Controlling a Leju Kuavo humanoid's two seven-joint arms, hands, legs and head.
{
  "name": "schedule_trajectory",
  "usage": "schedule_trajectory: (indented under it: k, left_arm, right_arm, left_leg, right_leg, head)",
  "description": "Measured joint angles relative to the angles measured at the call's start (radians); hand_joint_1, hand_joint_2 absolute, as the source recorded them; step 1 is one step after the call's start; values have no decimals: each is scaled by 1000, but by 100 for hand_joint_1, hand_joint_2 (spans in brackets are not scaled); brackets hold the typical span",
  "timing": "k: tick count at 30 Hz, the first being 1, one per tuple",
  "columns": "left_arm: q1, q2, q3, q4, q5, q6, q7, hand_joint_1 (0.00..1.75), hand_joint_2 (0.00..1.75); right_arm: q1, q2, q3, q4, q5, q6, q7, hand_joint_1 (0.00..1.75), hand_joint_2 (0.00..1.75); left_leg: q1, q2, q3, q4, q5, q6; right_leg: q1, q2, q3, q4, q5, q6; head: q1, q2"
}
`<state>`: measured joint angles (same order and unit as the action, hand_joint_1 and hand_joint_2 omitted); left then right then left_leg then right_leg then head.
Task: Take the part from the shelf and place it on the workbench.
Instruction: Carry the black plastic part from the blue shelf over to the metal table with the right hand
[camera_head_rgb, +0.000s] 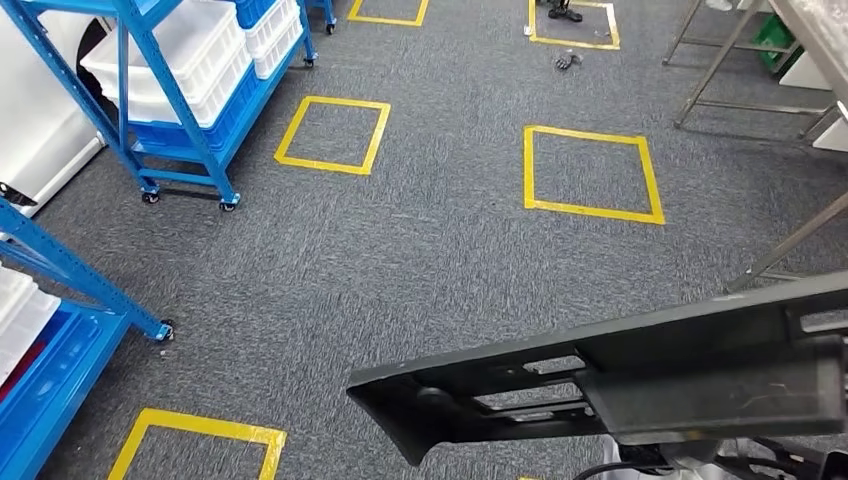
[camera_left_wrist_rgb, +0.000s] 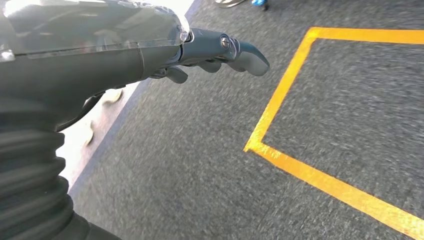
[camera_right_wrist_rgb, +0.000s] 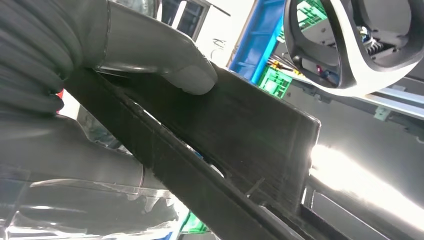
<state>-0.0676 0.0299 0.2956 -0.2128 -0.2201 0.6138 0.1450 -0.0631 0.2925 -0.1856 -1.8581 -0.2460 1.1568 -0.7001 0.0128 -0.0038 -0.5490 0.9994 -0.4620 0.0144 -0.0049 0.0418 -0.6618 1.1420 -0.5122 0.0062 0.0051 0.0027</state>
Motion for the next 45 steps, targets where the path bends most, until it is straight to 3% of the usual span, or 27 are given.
schedule_trajectory:
  k: [2,4,5,7,8,10,12,14,16,17,18,19,21,23,25,27,29,31,33,34,35,37,39,40,42,43,45]
  left_arm:
    - [3,0,0,0,-2,0,0,0,175]
    - [4,1,0,0,-6,0,0,0,175]
    - [2,1,-1,0,-8,-1,0,0,175]
    - [0,0,-2,0,-12,-1,0,0,175]
    - [-1,0,-2,0,-13,-1,0,0,175]
    - [-2,0,-3,0,-13,-1,1,0,175]
    - [-6,0,-5,0,-13,-1,4,0,175]
    - [-8,-1,-6,1,-14,-1,6,0,175]
    - [-7,-1,-6,2,-14,-1,7,0,175]
    - [-5,0,-6,2,-14,-1,7,0,175]
    - [-3,0,-6,3,-13,-1,8,0,175]
    - [-2,0,-6,4,-13,-1,9,0,175]
    - [-2,0,-6,4,-15,-1,11,0,175]
    - [-2,0,-6,5,-16,0,14,0,175]
    - [-4,0,-6,5,-17,0,16,0,175]
    - [-7,-1,-7,5,-17,0,17,0,175]
    - [-8,-2,-7,5,-19,0,18,0,175]
    - [-6,-3,-7,5,-21,0,18,0,175]
    - [-2,-3,-7,6,-21,0,19,0,175]
    - [-1,-3,-7,6,-21,0,20,0,175]
    - [-2,-3,-7,6,-21,0,20,0,175]
    - [-4,-4,-7,6,-21,0,20,0,175]
    - [-6,-5,-7,6,-21,0,20,0,175]
    - [-6,-6,-7,6,-21,0,20,0,175]
    - [-7,-6,-7,6,-21,0,20,0,175]
    - [-8,-7,-7,6,-22,0,20,0,175]
    - [-9,-8,-7,6,-22,0,20,0,175]
  right_arm:
    - [2,0,-2,-1,0,3,0,175,175]
    - [7,0,-7,-1,0,5,0,175,175]
    - [10,0,-10,-1,0,6,0,175,175]
    - [12,1,-14,-5,0,7,0,175,175]
    - [12,1,-16,-7,0,7,0,175,175]
    - [13,2,-18,-11,0,8,0,175,175]
    - [13,2,-19,-14,1,8,0,175,175]
    - [14,4,-20,-18,2,8,0,175,175]
    - [14,5,-21,-20,2,8,-1,175,175]
    - [14,5,-21,-20,3,8,-1,175,175]
    - [14,5,-21,-20,3,8,0,175,175]
    - [14,5,-22,-20,4,8,0,175,175]
    - [15,5,-23,-20,4,8,0,175,175]
    - [14,5,-23,-20,4,8,0,175,175]
    - [14,5,-23,-20,4,7,0,175,175]
    - [15,5,-24,-21,4,6,1,175,175]
    - [15,4,-24,-21,1,6,1,175,175]
    - [15,4,-25,-22,-1,6,0,175,175]
    - [15,4,-26,-21,-2,7,0,175,175]
    - [16,4,-27,-21,-2,8,0,175,175]
    - [16,4,-27,-21,-2,9,0,175,175]
    - [16,4,-28,-22,-2,11,0,175,175]
    - [15,4,-28,-22,-3,12,0,175,175]
    - [16,4,-28,-22,-3,13,0,175,175]
    - [16,4,-29,-23,-4,16,0,175,175]
    - [16,4,-30,-23,-5,18,0,175,175]
    - [16,5,-31,-23,-7,22,0,175,175]
  left_leg:
    - [-4,22,-1,0,-1,4]
    - [-5,43,-1,0,-3,4]
    - [-5,52,0,0,-4,3]
    - [-7,68,4,2,-8,-3]
    - [-9,74,5,3,-11,-8]
    - [-13,89,8,4,-16,-18]
    - [-10,98,11,6,-21,-29]
    - [-5,67,-3,46,-50,-39]
    - [-2,24,-58,165,-114,-46]
    - [-2,16,-92,235,-143,-48]
    - [-2,13,-118,285,-155,-50]
    - [-1,12,-127,299,-147,-50]
    - [2,3,-91,209,-80,-50]
    - [7,-34,-35,80,-28,-48]
    - [6,-55,-15,31,-19,-40]
    - [4,-38,-14,25,-13,-25]
    - [4,-19,-10,15,-6,-9]
    - [2,1,-10,9,-2,0]
    - [-2,23,-12,9,-3,3]
    - [-3,34,-12,9,-4,4]
    - [-4,44,-11,9,-4,3]
    - [-6,61,-7,9,-7,1]
    - [-9,75,-3,10,-12,-6]
    - [-10,82,-2,11,-14,-11]
    - [-12,97,2,8,-16,-21]
    - [-11,92,3,13,-21,-27]
    - [-8,55,-20,69,-59,-37]
  right_leg:
    - [-3,-27,-61,126,-56,5]
    - [-7,-35,-77,160,-51,8]
    - [-9,-41,-55,120,-24,9]
    - [-5,-73,20,-17,33,4]
    - [-1,-88,48,-72,48,-1]
    - [8,-98,66,-113,49,-11]
    - [7,-77,65,-118,54,-21]
    - [2,-60,69,-126,59,-33]
    - [1,-43,70,-127,61,-42]
    - [1,-33,69,-126,61,-43]
    - [1,-21,69,-124,60,-44]
    - [1,-9,68,-122,60,-44]
    - [0,14,68,-115,58,-40]
    - [1,34,64,-106,54,-33]
    - [1,51,56,-102,55,-21]
    - [-2,62,52,-104,59,-8]
    - [-3,33,39,-77,39,2]
    - [-2,-15,-11,29,-21,9]
    - [-5,-32,-70,153,-71,14]
    - [-6,-35,-81,175,-71,14]
    - [-6,-37,-69,156,-52,14]
    - [-3,-61,4,21,10,6]
    - [6,-90,65,-94,43,-5]
    - [11,-96,74,-115,44,-10]
    - [12,-78,72,-120,46,-18]
    - [9,-69,74,-125,50,-23]
    - [2,-53,80,-134,56,-34]
  head:
    - [1,0]
    - [1,0]
    - [1,0]
    - [1,0]
    - [1,0]
    - [1,0]
    - [0,0]
    - [0,0]
    - [-1,0]
    - [-2,0]
    - [-2,0]
    - [-2,0]
    - [-1,0]
    - [-1,0]
    - [-1,0]
    - [-1,0]
    - [1,0]
    - [3,0]
    - [3,0]
    - [3,0]
    - [3,0]
    - [3,0]
    - [3,0]
    - [3,0]
    - [2,0]
    - [2,0]
    - [1,0]
